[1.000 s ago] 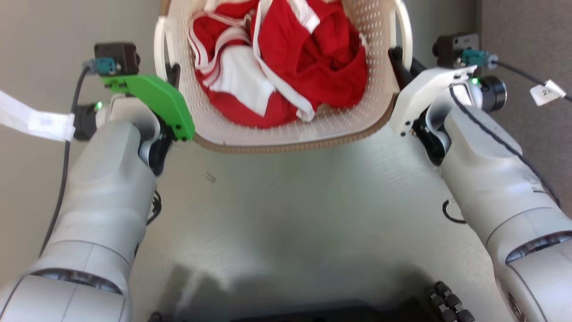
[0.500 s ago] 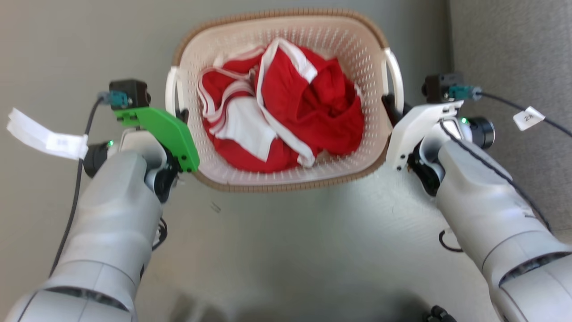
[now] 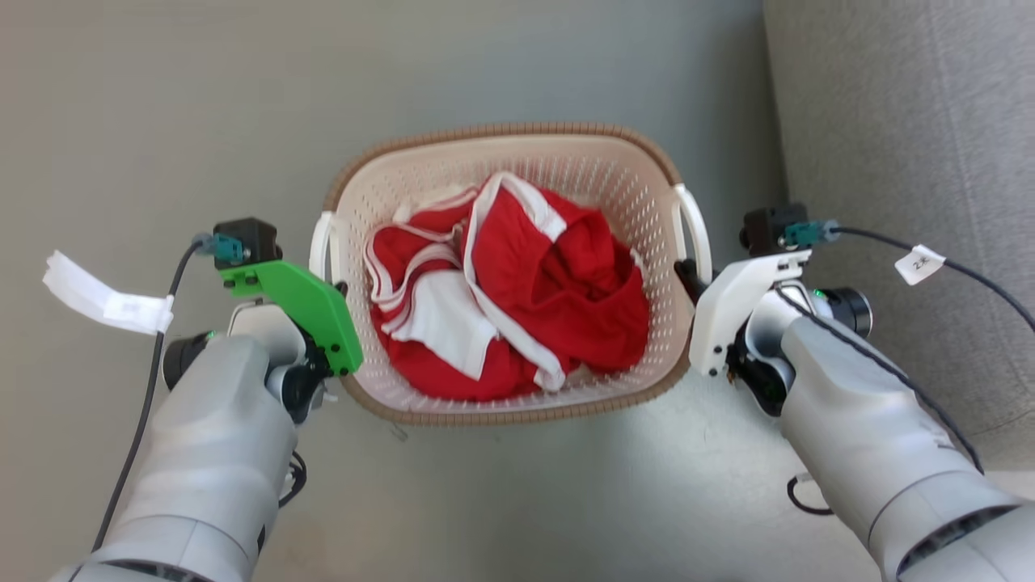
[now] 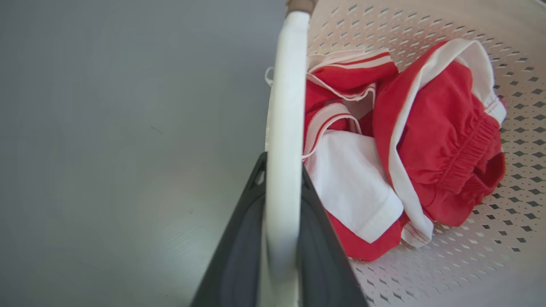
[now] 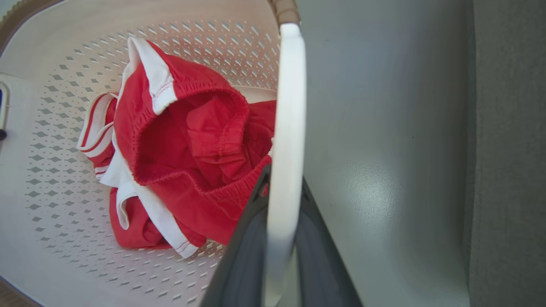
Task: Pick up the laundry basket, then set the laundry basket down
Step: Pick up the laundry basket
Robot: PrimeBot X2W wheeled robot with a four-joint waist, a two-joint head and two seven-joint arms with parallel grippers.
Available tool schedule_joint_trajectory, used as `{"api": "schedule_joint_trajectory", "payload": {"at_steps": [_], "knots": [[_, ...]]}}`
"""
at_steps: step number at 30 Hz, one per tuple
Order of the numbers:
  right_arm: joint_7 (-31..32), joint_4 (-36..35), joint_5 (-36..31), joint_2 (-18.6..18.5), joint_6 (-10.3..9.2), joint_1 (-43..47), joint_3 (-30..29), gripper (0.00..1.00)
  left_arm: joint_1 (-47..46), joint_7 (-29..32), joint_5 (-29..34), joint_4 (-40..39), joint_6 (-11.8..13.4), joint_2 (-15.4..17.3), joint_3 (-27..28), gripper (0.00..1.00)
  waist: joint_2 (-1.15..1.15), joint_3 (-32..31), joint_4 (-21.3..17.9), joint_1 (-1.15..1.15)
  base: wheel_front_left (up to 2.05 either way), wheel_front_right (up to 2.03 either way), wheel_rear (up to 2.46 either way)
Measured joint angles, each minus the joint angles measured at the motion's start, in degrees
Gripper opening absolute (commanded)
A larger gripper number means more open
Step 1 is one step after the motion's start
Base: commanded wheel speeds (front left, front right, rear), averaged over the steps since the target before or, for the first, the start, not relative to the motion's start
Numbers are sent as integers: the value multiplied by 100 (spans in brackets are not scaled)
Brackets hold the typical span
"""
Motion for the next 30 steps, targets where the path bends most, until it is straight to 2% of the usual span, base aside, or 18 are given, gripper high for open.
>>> {"api": "schedule_joint_trajectory", "payload": {"at_steps": [14,30], "knots": [[525,-182,579,-10,-1,618,443,0,623,265,-293,82,0,26,12,0,0,-932,-46,0,0,0,0],[970,-192,938,3,-1,1274,838,0,1350,703,-545,203,-7,33,-19,0,0,-1946,-142,0,0,0,0]]}}
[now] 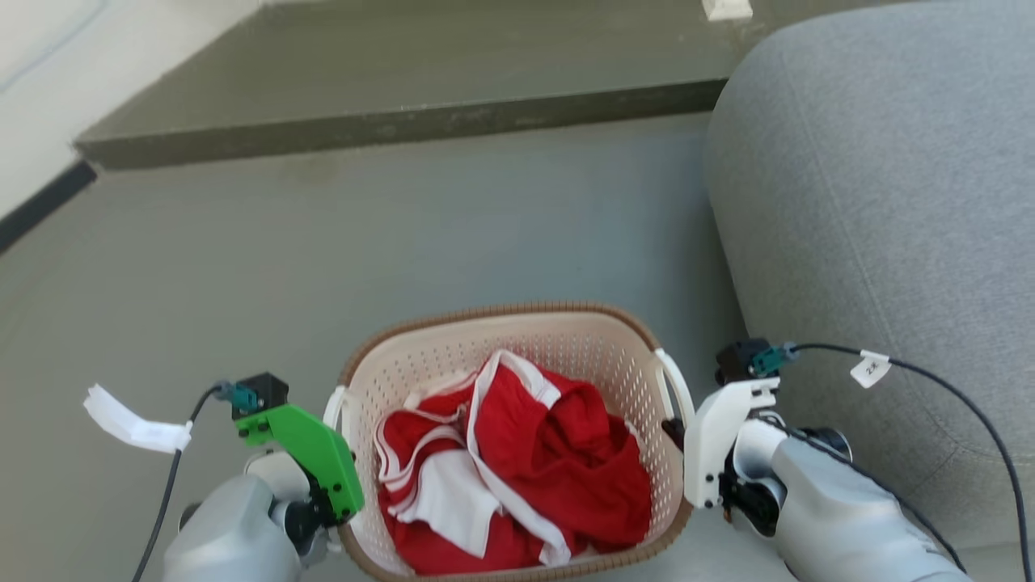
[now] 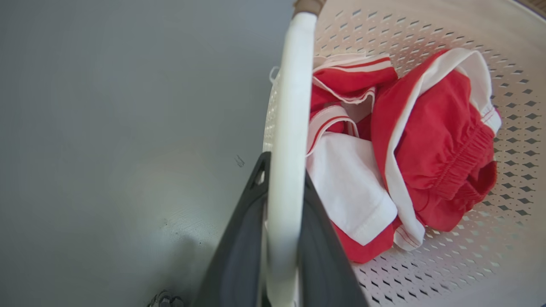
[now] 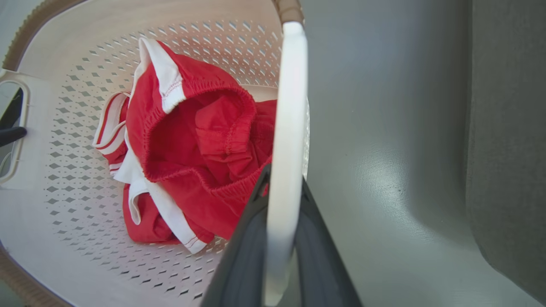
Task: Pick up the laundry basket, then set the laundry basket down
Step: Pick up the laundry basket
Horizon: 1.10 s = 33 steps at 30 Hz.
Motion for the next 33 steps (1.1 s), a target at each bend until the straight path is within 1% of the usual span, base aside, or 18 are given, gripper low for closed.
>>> {"api": "schedule_joint_trajectory", "payload": {"at_steps": [9,15,24,33], "knots": [[196,5,175,13,0,308,151,0,301,256,-93,23,1,16,0,0,0,-505,-52,0,0,0,0],[288,-5,324,20,0,360,202,0,327,349,-112,25,1,44,-1,0,0,-743,-74,0,0,0,0],[357,8,387,36,0,370,299,0,450,408,-204,26,0,75,8,0,0,-942,-88,0,0,0,0],[397,63,446,47,0,387,338,0,527,458,-289,25,0,82,8,0,0,-1012,-102,0,0,0,0]]}}
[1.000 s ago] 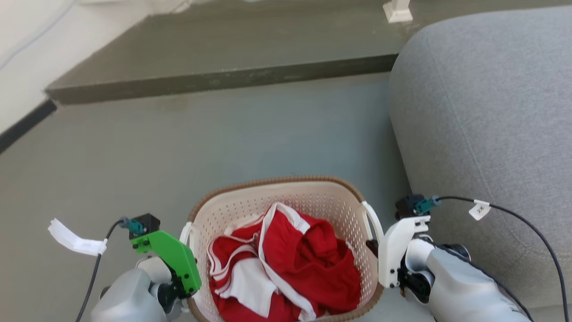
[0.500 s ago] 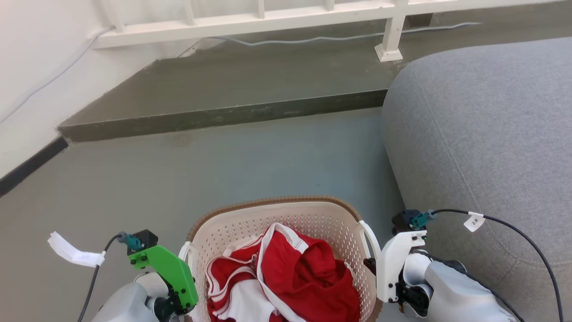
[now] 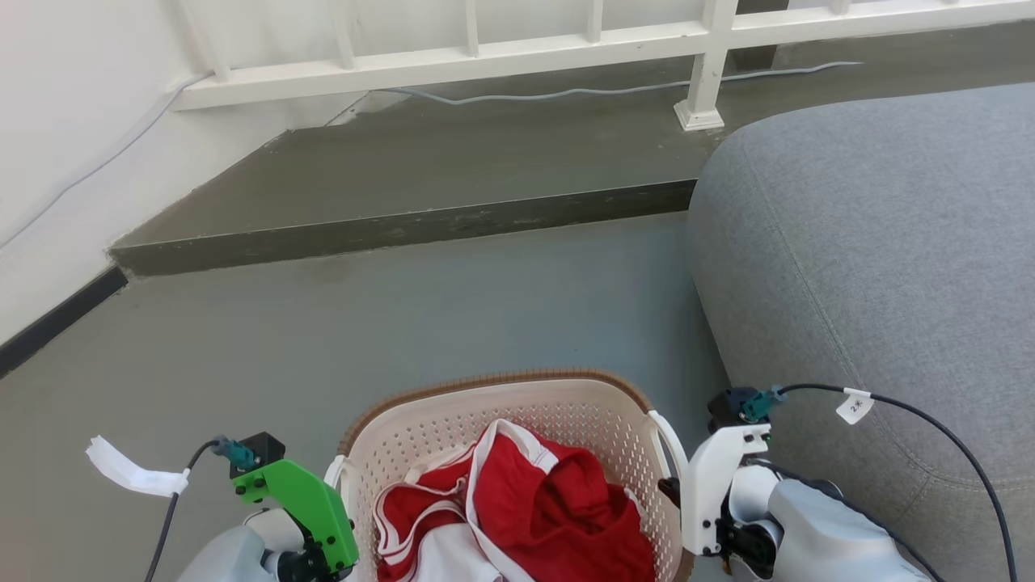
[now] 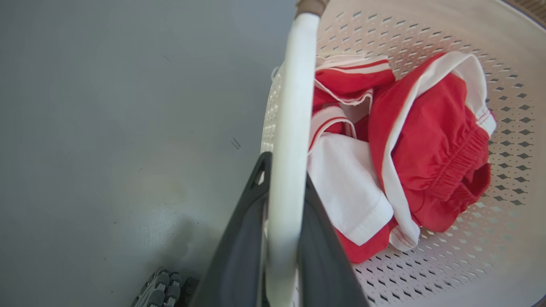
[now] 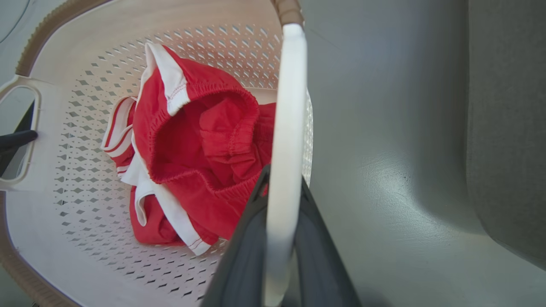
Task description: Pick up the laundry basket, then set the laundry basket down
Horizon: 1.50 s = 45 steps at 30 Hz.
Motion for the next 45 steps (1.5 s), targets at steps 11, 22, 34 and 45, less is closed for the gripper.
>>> {"api": "schedule_joint_trajectory", "payload": {"at_steps": [11,22,34,45], "knots": [[-1,49,54,15,0,82,48,0,96,42,-10,-2,0,0,-5,0,0,-41,-9,0,0,0,0],[-1,52,181,15,0,82,131,0,97,43,-12,-23,0,26,-23,0,0,-58,-10,0,0,0,0],[-8,70,270,37,1,82,190,0,97,43,-21,-33,0,60,-42,0,0,-33,-31,0,0,0,0],[-16,89,301,40,1,82,237,0,99,43,-56,-56,0,70,-66,0,0,-5,-38,0,0,0,0]]}}
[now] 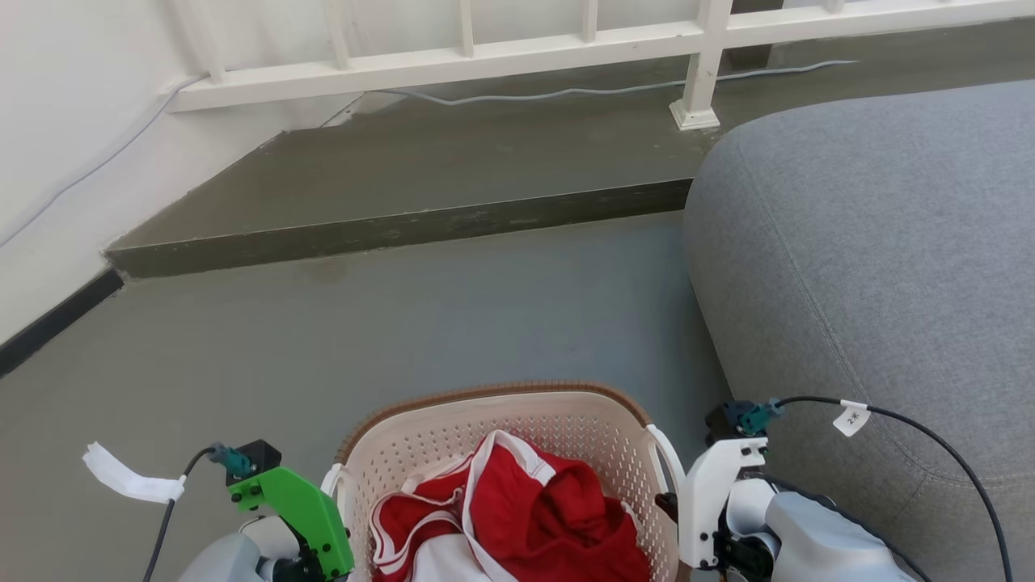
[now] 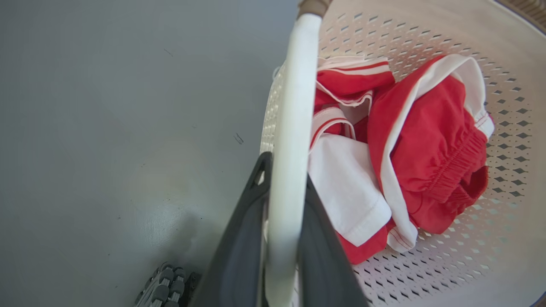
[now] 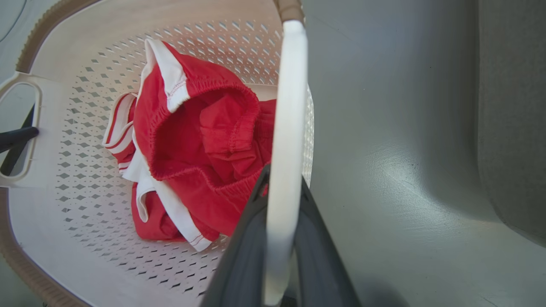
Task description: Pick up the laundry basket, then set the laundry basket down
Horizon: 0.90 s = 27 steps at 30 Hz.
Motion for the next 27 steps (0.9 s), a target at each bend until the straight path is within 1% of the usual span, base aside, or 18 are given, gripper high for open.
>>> {"api": "schedule_joint_trajectory", "payload": {"at_steps": [13,18,27], "knots": [[-181,59,8,9,-1,-37,33,0,-2,-54,-41,-33,0,2,5,0,0,201,-13,0,0,0,0],[-292,85,8,11,-11,-177,31,0,-52,-163,-40,-105,0,11,-1,0,0,401,-22,0,0,0,0],[-548,92,-3,5,-99,-626,-21,0,-534,-388,21,-219,0,38,-27,0,0,901,-8,0,0,0,0]]}}
